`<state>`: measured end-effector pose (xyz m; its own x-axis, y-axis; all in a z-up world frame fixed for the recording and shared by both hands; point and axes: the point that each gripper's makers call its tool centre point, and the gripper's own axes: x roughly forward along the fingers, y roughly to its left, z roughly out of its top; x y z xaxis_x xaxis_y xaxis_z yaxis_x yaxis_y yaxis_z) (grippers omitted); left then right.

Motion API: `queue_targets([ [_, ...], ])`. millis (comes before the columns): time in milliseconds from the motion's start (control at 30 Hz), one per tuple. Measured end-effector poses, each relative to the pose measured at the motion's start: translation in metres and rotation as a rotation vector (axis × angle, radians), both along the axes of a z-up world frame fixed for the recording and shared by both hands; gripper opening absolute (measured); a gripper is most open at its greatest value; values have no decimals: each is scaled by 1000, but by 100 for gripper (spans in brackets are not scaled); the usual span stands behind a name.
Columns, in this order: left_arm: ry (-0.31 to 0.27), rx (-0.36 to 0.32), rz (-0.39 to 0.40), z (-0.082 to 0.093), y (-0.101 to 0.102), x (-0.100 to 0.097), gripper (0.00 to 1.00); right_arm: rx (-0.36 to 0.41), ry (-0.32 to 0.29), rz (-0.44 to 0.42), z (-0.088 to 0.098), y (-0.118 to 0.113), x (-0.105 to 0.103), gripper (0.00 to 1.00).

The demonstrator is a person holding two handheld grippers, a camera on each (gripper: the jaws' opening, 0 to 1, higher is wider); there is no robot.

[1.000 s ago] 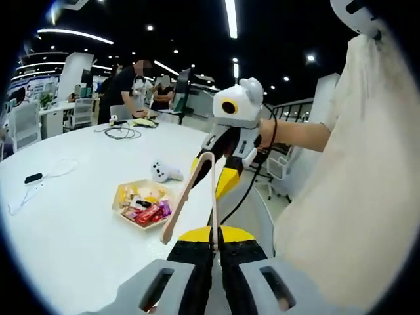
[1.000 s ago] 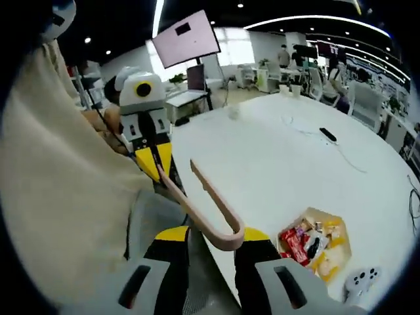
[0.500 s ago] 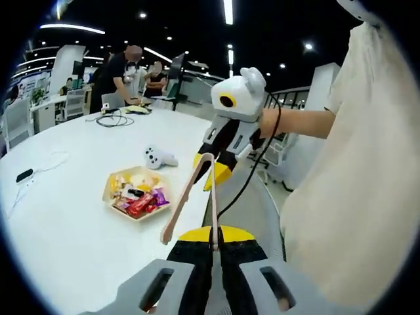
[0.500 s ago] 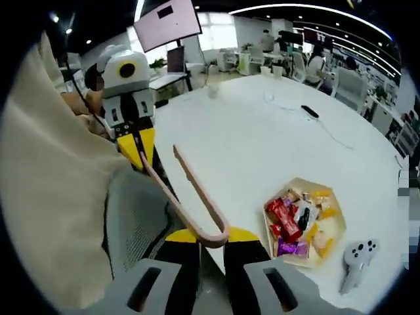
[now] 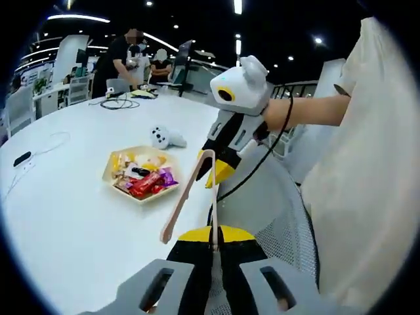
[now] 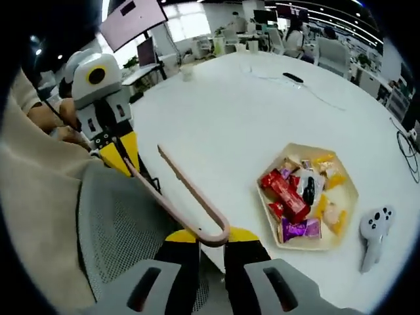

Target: Place the target food into the container with the food tongs after gripping and lifting it, then release it inside without dropping or visibly crushing the food.

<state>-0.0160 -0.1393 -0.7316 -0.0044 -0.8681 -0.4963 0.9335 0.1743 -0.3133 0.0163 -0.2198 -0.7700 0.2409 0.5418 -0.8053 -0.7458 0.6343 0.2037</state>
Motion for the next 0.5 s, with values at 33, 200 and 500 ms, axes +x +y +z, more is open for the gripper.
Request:
queue_targets([
  [33,-1,5,2,-2,1,1,0,-4,5,-4,-3,1,1,12],
  [200,13,30,5,-17,6,1,0,-21,38,-6,-18,6,1,13],
  [500,12,50,-6,-22,12,3,0,0,73,-26,-20,11,-1,15],
])
